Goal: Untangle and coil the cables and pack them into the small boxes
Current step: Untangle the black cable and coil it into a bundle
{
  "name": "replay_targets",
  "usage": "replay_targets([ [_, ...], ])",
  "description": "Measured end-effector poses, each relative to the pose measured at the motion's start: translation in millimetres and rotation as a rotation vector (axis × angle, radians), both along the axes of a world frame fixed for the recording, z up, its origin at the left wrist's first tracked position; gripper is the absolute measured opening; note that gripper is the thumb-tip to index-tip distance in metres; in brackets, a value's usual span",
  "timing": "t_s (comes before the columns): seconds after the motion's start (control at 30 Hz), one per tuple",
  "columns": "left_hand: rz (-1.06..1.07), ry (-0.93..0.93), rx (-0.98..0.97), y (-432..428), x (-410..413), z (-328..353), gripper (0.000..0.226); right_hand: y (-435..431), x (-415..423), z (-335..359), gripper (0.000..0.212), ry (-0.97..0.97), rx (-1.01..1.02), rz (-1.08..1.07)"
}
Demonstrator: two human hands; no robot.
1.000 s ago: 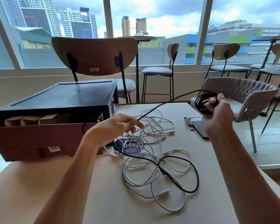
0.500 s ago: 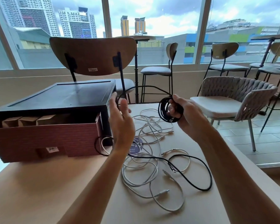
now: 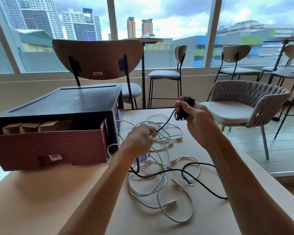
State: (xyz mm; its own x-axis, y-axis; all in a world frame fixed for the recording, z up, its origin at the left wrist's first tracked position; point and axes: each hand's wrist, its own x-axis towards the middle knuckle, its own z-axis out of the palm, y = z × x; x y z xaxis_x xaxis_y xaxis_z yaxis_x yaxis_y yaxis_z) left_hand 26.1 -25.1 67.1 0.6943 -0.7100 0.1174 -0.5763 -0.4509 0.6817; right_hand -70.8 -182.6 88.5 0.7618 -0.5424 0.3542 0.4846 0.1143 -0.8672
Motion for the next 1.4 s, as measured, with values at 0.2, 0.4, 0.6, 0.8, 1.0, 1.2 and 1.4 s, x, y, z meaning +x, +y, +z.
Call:
replay_targets([
  [0.2, -0.158, -0.119, 0.065, 12, -13, 23, 0.016, 11, 4, -10, 0.028, 0.173, -0.352, -0.123],
  [0.4, -0.269, -0.28, -0.061, 20, -15, 33, 0.008, 14, 6, -12, 0.02, 0.278, -0.581, -0.069],
  [0.6, -0.162, -0.399, -0.317, 32, 5, 42, 0.02, 7, -1, -9, 0.025, 0.37, -0.565, 0.172],
  [0.8, 0.097, -0.328, -0.754, 43, 21, 51, 0.032, -1, -24, 2, 0.045, 0.383, -0.614, 0.454],
  [1.0, 0.112, -0.168, -0.815, 25, 15, 35, 0.033, -2, -32, 7, 0.026, 0.342, -0.695, 0.578],
  [1.2, -0.09, 0.247, -0.497, 42, 32, 33, 0.028, -12, -27, 4, 0.024, 0.182, -0.23, 0.391],
  [1.4, -0.229, 0.807, -0.495, 51, 31, 34, 0.007, -8, -19, 1, 0.023, 0.194, 0.068, 0.393],
])
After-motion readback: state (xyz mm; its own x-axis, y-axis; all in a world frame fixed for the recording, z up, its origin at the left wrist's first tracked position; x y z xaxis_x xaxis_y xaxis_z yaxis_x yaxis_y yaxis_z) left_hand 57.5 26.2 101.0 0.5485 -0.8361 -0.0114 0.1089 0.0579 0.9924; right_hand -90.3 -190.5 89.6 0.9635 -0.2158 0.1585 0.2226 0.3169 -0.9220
